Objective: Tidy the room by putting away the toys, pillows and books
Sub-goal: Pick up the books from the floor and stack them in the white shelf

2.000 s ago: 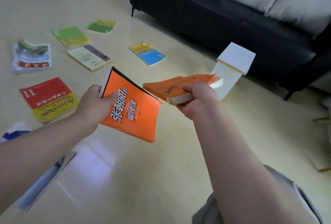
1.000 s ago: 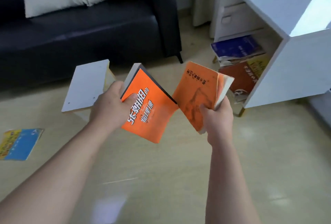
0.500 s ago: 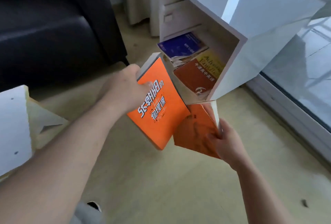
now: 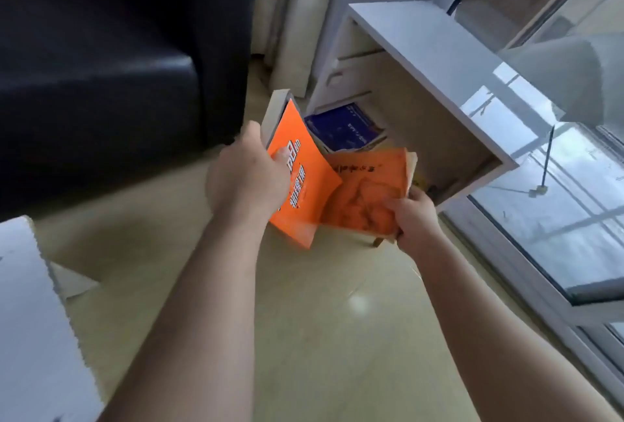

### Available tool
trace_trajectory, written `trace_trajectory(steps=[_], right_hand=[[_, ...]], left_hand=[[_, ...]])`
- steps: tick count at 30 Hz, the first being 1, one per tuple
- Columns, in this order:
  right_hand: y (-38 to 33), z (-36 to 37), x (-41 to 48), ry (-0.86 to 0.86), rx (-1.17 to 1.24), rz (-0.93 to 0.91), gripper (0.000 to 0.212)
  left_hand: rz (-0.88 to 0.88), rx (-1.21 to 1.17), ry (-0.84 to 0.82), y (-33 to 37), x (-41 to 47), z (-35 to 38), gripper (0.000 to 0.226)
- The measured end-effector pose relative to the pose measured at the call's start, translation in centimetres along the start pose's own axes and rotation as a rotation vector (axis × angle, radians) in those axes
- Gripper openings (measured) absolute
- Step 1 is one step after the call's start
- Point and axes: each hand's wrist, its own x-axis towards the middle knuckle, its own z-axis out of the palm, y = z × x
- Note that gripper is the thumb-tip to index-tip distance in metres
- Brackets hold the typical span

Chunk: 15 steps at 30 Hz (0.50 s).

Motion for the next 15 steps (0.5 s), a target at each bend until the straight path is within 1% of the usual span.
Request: trace_trajectory(steps=[2, 4, 5, 6, 7, 9, 13, 15], right_hand=[[-2.2, 1.8, 1.2, 0.066, 0.152, 0.050, 0.038], [-3.5, 3.6, 2.2, 0.120, 0.367, 0.091, 0.043], [-3.9, 4.4, 2.6, 0.130, 0.463, 0.102, 0.041], [-4.4, 5.0, 3.0, 0.130, 0.511, 0.105, 0.034], [-4.8, 5.6, 3.5, 0.096, 0.548, 0.098, 0.027], [-4.7, 6.5, 4.9, 0.019, 0.655, 0.101, 0.023], [-2.9, 6.6, 7.6, -0.010, 0.817, 0.113, 0.025], [-1.7, 6.7, 9.8, -0.016, 0.997, 0.126, 0.029]], left_hand=[[0.001, 0.002, 0.010, -0.5, 0.3, -0.4, 0.025], [-0.041, -0.028, 0.014, -1.1, 0.9, -0.7, 0.024], [-0.077, -0.059, 0.020, -1.2, 1.1, -0.8, 0.023], [-0.119, -0.099, 0.030, -1.3, 1.4, -0.9, 0.022], [-0.149, -0.140, 0.048, -1.4, 1.8, -0.8, 0.022], [-0.164, -0.163, 0.072, -1.6, 2.4, -0.4, 0.022], [-0.155, -0.157, 0.074, -2.4, 2.5, 0.2, 0.027], [-0.174, -0.165, 0.087, -3.4, 2.9, 0.2, 0.028]])
